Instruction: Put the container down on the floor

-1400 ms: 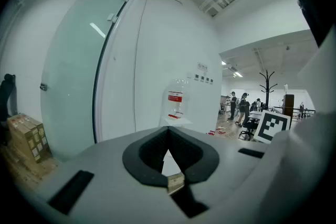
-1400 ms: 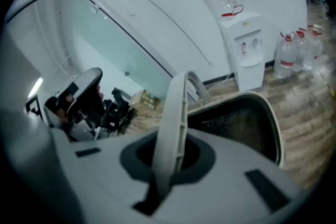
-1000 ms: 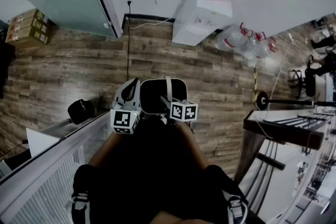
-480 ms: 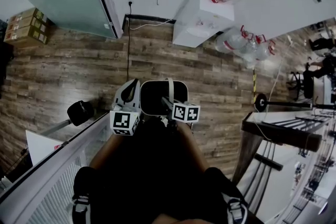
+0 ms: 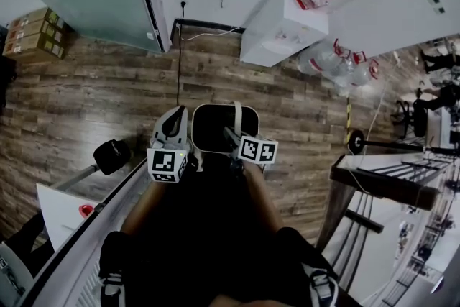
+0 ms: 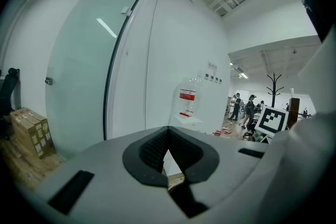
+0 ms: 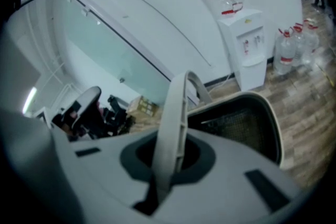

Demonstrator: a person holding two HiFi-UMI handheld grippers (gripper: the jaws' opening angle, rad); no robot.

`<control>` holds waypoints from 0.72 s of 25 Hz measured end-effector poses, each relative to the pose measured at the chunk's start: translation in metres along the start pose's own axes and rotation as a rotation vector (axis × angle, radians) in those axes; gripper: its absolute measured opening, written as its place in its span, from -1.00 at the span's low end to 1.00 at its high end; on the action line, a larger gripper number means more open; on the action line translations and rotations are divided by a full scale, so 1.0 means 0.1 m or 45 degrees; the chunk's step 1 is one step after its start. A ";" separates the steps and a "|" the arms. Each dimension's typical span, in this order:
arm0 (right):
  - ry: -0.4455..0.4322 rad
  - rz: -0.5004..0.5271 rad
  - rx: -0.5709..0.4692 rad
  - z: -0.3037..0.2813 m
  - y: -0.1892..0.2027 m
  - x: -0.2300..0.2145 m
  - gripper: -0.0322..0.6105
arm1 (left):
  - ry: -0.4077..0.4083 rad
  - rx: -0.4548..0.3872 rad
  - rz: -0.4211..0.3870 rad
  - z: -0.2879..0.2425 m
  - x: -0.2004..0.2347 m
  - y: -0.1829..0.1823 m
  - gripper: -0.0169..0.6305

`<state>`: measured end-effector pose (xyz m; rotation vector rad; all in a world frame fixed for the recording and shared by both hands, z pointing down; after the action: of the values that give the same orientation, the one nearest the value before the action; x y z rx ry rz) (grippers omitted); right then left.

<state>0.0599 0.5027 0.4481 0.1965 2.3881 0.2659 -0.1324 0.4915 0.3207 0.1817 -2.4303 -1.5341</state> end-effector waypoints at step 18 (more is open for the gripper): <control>-0.050 0.054 0.086 -0.48 -1.40 -0.18 -0.80 | -0.119 0.047 0.044 -1.05 0.55 -0.49 -0.86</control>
<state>0.0307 0.3568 0.4600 0.2818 2.3575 0.1996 -0.1568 0.3658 0.3284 0.0761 -2.5206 -1.5163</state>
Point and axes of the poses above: the fingertips, and each gripper's own axes: z backward along the fingers, x to its left, y out of its underside, the point moved 4 cm from there along z, backward along the fingers, and after that the axes turned 12 degrees about x, right-handed, at the moved point
